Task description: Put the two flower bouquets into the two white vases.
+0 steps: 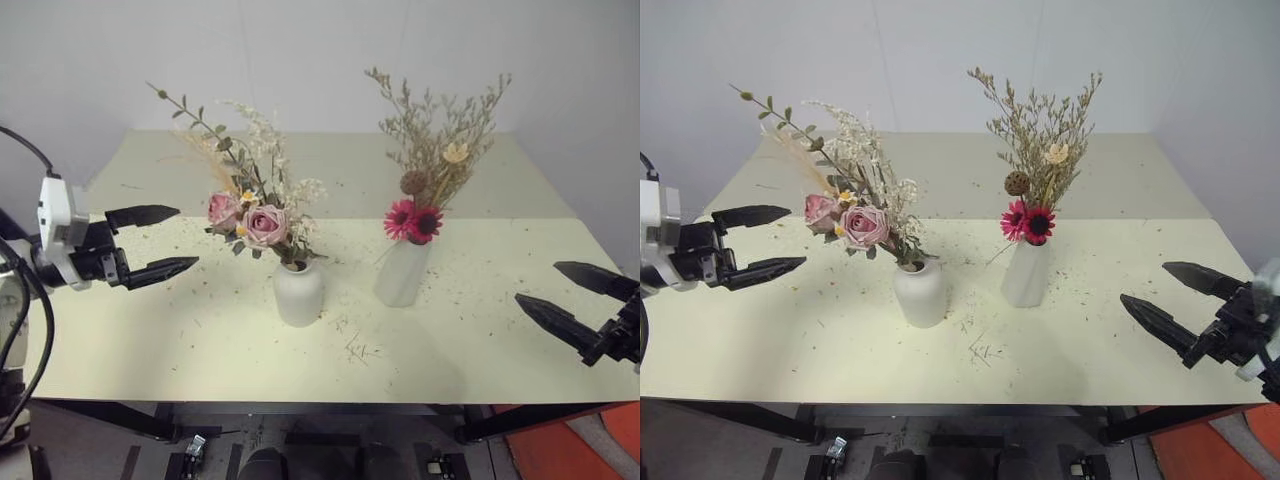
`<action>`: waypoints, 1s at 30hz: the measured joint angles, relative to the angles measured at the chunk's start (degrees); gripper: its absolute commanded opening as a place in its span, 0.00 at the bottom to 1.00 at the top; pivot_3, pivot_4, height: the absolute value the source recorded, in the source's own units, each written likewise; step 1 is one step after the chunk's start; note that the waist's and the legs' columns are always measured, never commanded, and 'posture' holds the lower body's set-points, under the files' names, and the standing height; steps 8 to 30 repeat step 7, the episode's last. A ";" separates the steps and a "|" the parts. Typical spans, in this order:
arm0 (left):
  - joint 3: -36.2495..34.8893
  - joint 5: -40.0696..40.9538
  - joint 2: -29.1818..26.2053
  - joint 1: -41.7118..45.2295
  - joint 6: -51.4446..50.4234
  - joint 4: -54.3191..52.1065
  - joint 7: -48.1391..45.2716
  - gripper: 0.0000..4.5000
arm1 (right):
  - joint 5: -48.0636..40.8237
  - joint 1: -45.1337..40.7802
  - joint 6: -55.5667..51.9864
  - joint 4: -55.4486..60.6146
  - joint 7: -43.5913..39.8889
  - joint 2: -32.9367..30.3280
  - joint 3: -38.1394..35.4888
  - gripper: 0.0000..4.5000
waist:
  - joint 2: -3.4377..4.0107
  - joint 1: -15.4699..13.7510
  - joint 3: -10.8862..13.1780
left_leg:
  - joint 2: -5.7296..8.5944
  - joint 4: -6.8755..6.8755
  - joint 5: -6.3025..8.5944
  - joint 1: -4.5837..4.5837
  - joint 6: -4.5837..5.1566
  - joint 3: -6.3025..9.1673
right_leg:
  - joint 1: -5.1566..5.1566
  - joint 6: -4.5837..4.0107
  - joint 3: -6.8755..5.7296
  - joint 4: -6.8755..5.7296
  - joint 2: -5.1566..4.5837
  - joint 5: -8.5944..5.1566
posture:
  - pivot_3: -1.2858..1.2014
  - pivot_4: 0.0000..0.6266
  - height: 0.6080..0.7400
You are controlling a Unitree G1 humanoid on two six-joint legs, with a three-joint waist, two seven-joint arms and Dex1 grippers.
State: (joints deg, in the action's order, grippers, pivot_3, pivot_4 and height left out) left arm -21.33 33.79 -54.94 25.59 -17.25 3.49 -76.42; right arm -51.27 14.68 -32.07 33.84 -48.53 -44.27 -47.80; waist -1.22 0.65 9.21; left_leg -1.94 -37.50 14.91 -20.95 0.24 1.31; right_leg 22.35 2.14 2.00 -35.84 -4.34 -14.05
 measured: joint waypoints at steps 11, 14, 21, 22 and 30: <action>0.42 2.48 -0.99 0.62 -3.99 -1.05 -1.20 0.99 | -0.86 0.74 1.67 -0.03 0.88 2.51 1.37 1.00 | 0.01 0.27 0.00 | -0.03 0.18 0.00 0.10 0.00 -0.04 | 0.03 -0.01 0.07 -0.02 0.04 -0.03 | 0.52 0.24 1.00; 0.42 2.48 -0.99 0.62 -3.99 -1.05 -1.20 0.99 | -0.86 0.74 1.67 -0.03 0.88 2.51 1.37 1.00 | 0.01 0.27 0.00 | -0.03 0.18 0.00 0.10 0.00 -0.04 | 0.03 -0.01 0.07 -0.02 0.04 -0.03 | 0.52 0.24 1.00; 0.42 2.48 -0.99 0.62 -3.99 -1.05 -1.20 0.99 | -0.86 0.74 1.67 -0.03 0.88 2.51 1.37 1.00 | 0.01 0.27 0.00 | -0.03 0.18 0.00 0.10 0.00 -0.04 | 0.03 -0.01 0.07 -0.02 0.04 -0.03 | 0.52 0.24 1.00; 0.42 2.48 -0.99 0.62 -3.99 -1.05 -1.20 0.99 | -0.86 0.74 1.67 -0.03 0.88 2.51 1.37 1.00 | 0.01 0.27 0.00 | -0.03 0.18 0.00 0.10 0.00 -0.04 | 0.03 -0.01 0.07 -0.02 0.04 -0.03 | 0.52 0.24 1.00; 0.42 2.48 -0.99 0.62 -3.99 -1.05 -1.20 0.99 | -0.86 0.74 1.67 -0.03 0.88 2.51 1.37 1.00 | 0.01 0.27 0.00 | -0.03 0.18 0.00 0.10 0.00 -0.04 | 0.03 -0.01 0.07 -0.02 0.04 -0.03 | 0.52 0.24 1.00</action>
